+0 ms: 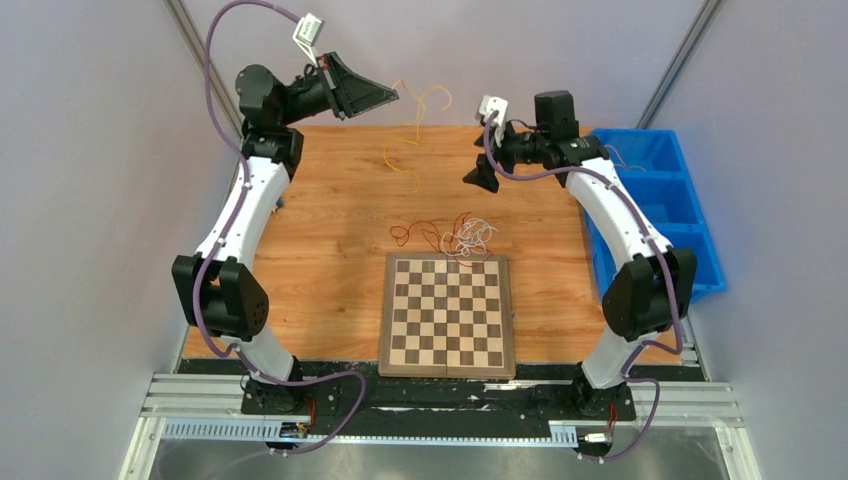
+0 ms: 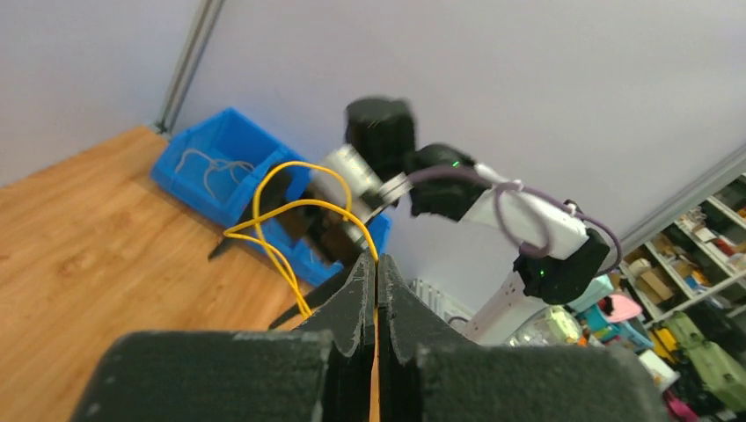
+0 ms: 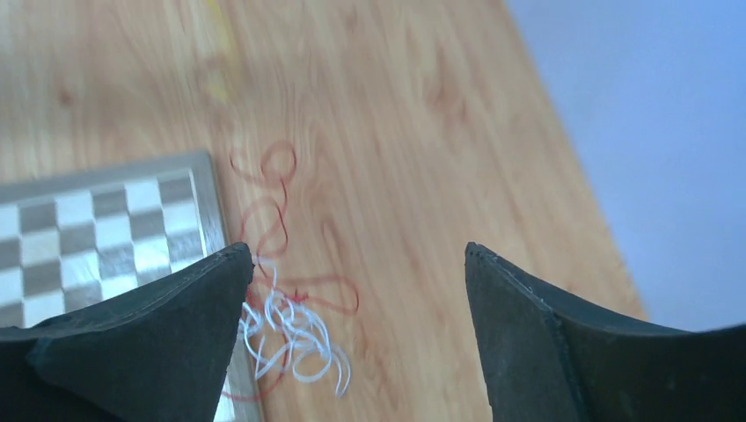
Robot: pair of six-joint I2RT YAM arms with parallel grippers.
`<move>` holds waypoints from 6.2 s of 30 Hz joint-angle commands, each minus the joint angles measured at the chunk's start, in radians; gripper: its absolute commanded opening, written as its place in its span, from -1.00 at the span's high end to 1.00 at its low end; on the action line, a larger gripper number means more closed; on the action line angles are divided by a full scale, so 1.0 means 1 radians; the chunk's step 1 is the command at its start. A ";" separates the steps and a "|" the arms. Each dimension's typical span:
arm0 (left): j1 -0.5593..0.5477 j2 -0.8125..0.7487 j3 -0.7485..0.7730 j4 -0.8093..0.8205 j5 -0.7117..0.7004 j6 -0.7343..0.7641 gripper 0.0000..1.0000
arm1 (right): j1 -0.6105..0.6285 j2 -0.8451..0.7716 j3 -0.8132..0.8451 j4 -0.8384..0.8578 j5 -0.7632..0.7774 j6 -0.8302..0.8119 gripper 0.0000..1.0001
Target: Untangle the cables
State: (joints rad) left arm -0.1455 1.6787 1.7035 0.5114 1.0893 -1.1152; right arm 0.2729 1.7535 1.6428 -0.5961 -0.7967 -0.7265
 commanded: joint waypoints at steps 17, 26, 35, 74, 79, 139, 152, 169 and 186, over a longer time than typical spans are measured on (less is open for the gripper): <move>-0.235 -0.121 -0.177 -0.094 0.043 0.115 1.00 | 0.252 -0.230 -0.048 0.203 0.064 0.143 -0.33; -0.235 -0.120 -0.153 -0.181 0.028 0.179 1.00 | 0.194 -0.306 -0.117 0.204 0.121 0.175 1.00; -0.186 -0.098 -0.153 -0.393 -0.067 0.326 -0.99 | -0.202 -0.274 -0.038 0.174 0.028 0.204 1.00; -0.116 0.102 -0.013 -0.607 -0.088 0.490 -1.00 | -0.683 0.470 0.547 0.222 0.205 0.031 1.00; -0.117 0.084 -0.035 -0.607 -0.089 0.497 -1.00 | -0.679 0.401 0.603 0.225 0.057 0.168 1.00; -0.097 0.027 -0.140 -0.716 -0.092 0.595 -1.00 | -0.666 0.157 0.359 0.073 0.013 0.174 -0.89; -0.083 -0.021 -0.296 -0.882 -0.140 0.871 -1.00 | -0.217 0.033 -0.046 -0.137 -0.077 0.116 -0.52; -0.121 0.218 -0.276 -0.915 -0.104 0.949 -0.64 | -0.027 0.257 -0.148 -0.058 0.023 -0.044 0.45; -0.292 0.489 0.012 -1.123 -0.400 1.435 -0.50 | -0.023 0.226 -0.150 -0.055 0.008 -0.042 1.00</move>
State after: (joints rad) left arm -0.4019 2.1090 1.6657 -0.5652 0.7444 0.2340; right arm 0.2455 2.0350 1.4734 -0.6788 -0.7601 -0.7570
